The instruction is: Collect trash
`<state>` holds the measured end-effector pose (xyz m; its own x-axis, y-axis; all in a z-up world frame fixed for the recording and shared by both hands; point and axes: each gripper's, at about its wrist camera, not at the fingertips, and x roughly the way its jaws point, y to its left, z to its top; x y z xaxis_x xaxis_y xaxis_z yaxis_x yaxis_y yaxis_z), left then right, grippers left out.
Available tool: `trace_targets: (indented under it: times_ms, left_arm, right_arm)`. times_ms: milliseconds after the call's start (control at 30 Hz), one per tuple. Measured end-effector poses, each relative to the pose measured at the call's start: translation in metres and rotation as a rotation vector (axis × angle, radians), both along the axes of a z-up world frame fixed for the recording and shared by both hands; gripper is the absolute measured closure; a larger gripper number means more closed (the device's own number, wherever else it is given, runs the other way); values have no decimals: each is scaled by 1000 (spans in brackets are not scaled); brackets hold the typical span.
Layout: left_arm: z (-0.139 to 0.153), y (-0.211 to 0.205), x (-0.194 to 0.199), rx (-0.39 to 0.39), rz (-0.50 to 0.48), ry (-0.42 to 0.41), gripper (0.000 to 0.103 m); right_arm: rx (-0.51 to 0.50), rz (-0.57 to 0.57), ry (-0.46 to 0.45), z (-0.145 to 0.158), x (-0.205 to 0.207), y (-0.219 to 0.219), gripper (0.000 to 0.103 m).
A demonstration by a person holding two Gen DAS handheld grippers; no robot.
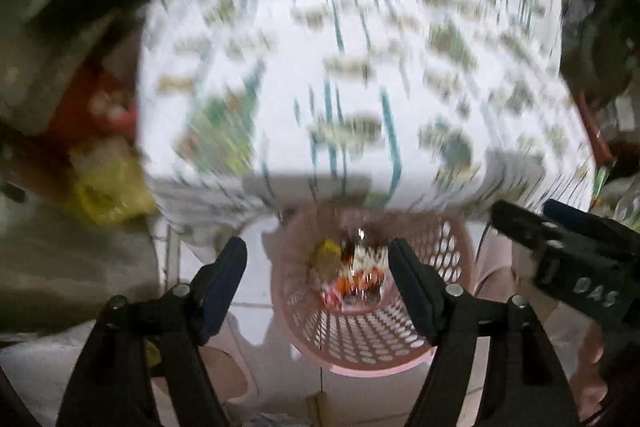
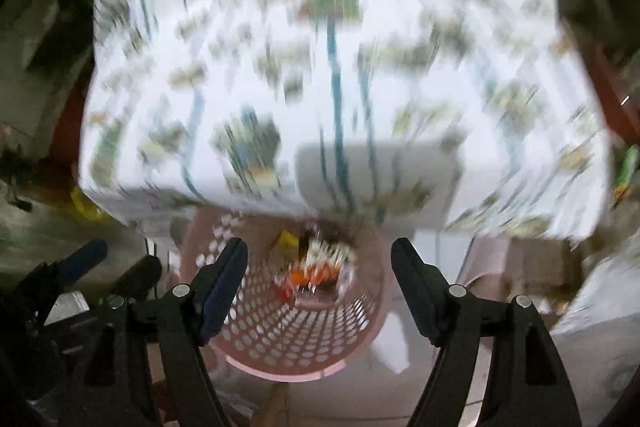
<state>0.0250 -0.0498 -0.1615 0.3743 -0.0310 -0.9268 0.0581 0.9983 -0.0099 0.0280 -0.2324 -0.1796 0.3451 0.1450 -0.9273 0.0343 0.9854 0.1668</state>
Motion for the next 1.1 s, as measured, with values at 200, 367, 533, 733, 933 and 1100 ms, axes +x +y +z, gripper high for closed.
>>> trace_targets:
  times_ms: [200,367,533,733,933,1100]
  left_arm:
    - [71,12,-10,22,20,-168,19]
    - [129,18,-26,14,28,-331,0]
    - [169,25,-38,-11,34,-444,0]
    - [179,26,-46,-28,53,-490,0]
    - [185,19,-51,-17,51,-525,0]
    - [190,16,-56,-18,49,-546,0]
  right_arm:
    - [-33,20,-187,88,-11,-18,18]
    - [-87,58,-341,146,-27,-20,14]
    - [-97,25,-457,180,-43,-28,10]
    - [-119,-12,-577,196,-59,-33,0]
    - [-106,-37,-590,198,-63,-38,0]
    - [-116,-41,-607,199,-66,-39,0]
